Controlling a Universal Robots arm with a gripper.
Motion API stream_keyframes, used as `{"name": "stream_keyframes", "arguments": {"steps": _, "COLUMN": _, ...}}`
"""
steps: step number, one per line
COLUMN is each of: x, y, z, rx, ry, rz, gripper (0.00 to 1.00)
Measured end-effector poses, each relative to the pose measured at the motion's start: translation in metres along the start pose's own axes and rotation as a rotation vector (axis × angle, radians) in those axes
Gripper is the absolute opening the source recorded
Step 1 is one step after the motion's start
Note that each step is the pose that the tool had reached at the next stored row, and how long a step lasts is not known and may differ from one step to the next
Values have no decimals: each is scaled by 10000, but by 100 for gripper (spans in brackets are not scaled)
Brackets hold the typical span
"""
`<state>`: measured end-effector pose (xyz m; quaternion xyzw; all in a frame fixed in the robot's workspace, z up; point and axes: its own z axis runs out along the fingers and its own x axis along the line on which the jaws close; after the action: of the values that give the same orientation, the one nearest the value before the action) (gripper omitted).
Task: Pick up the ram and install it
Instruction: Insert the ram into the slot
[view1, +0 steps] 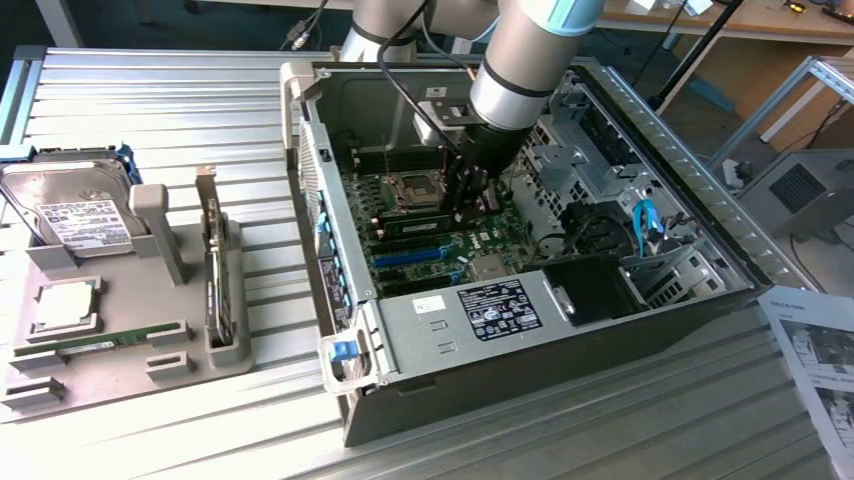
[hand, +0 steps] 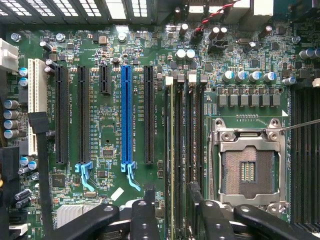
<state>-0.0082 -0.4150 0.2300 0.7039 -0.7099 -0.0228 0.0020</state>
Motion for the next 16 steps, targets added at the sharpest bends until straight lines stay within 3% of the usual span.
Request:
{"name": "stream_keyframes", "arguments": {"steps": 11, "x": -30, "y": 6, "z": -158, "rx": 0, "ry": 1, "rz": -1, "gripper": 38}}
{"name": "stream_keyframes", "arguments": {"steps": 16, "x": -48, "y": 10, "z": -282, "rx": 3, "ry": 2, "rz": 1, "gripper": 38}}
